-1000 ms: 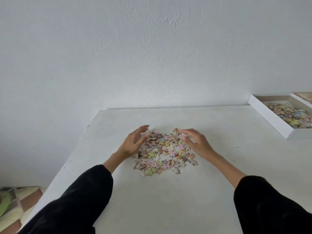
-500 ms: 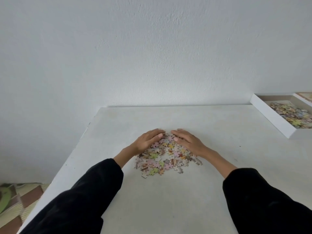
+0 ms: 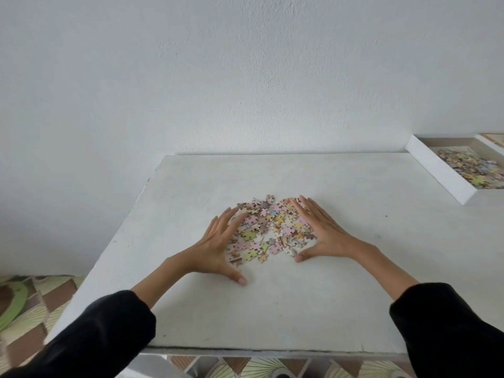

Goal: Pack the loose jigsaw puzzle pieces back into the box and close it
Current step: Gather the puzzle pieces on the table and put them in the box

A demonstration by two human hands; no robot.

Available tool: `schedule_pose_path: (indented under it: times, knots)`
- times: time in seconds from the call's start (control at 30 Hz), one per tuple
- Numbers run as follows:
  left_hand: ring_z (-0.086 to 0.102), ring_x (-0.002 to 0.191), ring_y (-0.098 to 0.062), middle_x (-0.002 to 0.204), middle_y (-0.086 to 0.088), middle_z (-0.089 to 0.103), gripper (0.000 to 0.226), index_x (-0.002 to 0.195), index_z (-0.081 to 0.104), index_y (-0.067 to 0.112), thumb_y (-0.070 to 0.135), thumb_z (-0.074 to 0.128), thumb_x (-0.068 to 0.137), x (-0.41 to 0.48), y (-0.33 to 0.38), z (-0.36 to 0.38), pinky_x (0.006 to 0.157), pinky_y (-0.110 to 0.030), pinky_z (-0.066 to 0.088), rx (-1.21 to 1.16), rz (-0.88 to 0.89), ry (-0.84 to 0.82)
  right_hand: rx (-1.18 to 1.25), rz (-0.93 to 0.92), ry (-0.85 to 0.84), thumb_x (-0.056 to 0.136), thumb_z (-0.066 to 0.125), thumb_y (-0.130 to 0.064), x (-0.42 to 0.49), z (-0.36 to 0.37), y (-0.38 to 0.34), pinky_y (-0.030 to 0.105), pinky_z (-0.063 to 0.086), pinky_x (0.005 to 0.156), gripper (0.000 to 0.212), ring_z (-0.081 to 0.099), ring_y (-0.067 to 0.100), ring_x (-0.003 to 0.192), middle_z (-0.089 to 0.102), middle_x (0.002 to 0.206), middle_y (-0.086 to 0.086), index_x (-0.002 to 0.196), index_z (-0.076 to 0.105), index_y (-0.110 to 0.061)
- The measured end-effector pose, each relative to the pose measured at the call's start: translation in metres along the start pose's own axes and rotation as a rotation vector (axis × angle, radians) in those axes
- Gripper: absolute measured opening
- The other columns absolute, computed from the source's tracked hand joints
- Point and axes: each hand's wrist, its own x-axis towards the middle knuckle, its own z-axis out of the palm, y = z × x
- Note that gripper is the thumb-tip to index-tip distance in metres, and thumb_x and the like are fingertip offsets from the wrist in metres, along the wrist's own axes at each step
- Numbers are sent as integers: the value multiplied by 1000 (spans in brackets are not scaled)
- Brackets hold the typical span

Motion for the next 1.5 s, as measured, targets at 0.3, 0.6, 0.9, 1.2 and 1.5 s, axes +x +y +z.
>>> schedule_pose_path:
  times: [0.3,0.6,0.9,1.2,1.5]
  knots:
    - [-12,144,-18,157,-1,-7,135,144,-13,35,91,52,40,37,-2,-5,118,-47,1,-36,-148,75,-50,-47,-81,34,40,-95,36,-5,-11,43,-9,113,127,-23,20,140,-25,153,-1,132,-26,-50]
    - [34,127,-16,137,3,39,106,144,24,28,77,54,56,44,-2,-1,109,-38,28,0,-72,183,-89,-84,153,53,31,-91,40,3,-11,39,24,109,106,27,13,127,35,137,-6,143,27,-34]
    - [45,118,-14,128,2,48,102,141,31,26,75,62,56,41,-1,-5,103,-37,38,-108,-16,239,95,-80,161,52,37,-92,40,3,-8,46,23,110,100,18,11,136,25,147,-8,139,24,-45]
    - [24,138,-14,153,0,24,130,148,0,20,82,57,49,46,3,-2,112,-25,17,-93,-54,137,-106,-97,74,52,36,-87,40,3,-16,37,11,115,113,8,11,142,7,155,-12,145,-3,-37]
    - [49,101,-6,107,12,56,72,131,48,28,55,69,68,51,-6,3,91,-23,42,-185,19,309,-63,-127,218,69,31,-81,47,7,-10,28,28,92,80,38,11,112,47,124,-8,133,44,-36]
